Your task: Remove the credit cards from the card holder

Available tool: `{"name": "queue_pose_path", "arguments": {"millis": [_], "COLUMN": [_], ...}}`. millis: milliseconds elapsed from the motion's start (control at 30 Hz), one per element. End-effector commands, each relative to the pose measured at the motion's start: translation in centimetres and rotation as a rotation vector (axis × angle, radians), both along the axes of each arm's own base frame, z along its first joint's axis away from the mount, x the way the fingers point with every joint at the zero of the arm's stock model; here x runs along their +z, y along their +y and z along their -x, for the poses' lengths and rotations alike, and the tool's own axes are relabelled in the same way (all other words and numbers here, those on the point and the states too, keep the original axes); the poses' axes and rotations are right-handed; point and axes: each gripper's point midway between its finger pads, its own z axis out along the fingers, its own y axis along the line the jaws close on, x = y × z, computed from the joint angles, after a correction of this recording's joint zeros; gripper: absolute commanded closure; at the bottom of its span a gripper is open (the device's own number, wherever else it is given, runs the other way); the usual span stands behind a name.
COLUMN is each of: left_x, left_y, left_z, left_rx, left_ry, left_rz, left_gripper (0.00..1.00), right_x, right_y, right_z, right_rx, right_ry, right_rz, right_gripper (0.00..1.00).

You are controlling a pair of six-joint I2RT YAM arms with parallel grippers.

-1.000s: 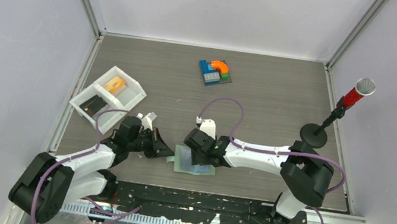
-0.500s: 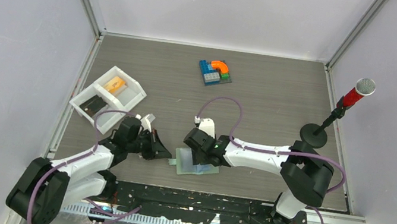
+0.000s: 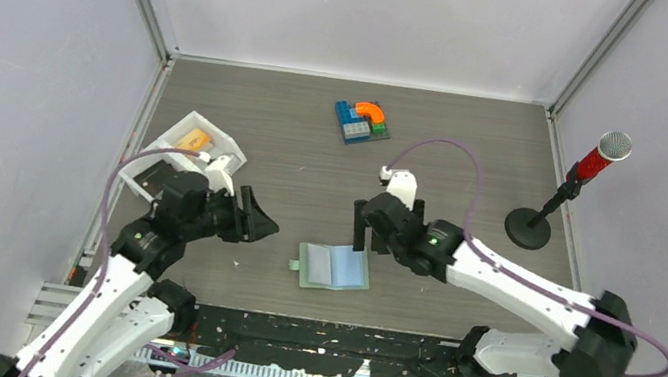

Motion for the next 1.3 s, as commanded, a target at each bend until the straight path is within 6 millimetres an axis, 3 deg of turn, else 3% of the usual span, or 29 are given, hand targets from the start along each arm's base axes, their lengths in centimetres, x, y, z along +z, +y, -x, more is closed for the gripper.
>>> {"name": "queue_pose_path", "arguments": {"millis": [0, 67, 167, 333, 467, 600, 1267], "left_x": [2.0, 4.1, 6.7, 9.7, 11.3, 11.9, 11.3], "left_y": [3.3, 3.8, 4.3, 5.1, 5.9, 6.5, 7.1], "left_z": [1.7, 2.2, 3.0, 4.0, 4.5, 4.7, 4.7], "left_rx": [0.042, 0.046, 0.049, 0.07, 0.096, 0.129, 0.158], "left_ry": [-0.064, -0.127, -0.204, -0.326, -0.419, -0.477, -0.487], "left_rz": [-0.15, -0.148, -0.13, -0.102, -0.086, -0.074, -0.083], "left_gripper": [0.38, 0.2, 0.02, 0.01, 0.01, 0.01, 0.01], "right_x": [3.9, 5.9, 9.5, 13.7, 15.8, 16.9, 16.7], "right_y": [-2.3, -2.9, -3.9, -6.0, -7.3, -7.8, -7.8], "right_z": [0.5, 0.8, 1.5, 2.4, 2.9, 3.4, 3.6], "right_rx": [0.02, 0.022, 0.022, -0.001, -0.03, -0.037, -0.037], "right_ry": [-0.1, -0.142, -0.219, -0.321, -0.375, -0.402, -0.416], "right_rz": [-0.016, -0.074, -0.185, -0.308, -0.383, -0.437, -0.484], "right_gripper": [0.03, 0.04, 0.04, 0.05, 0.05, 0.05, 0.05]}}
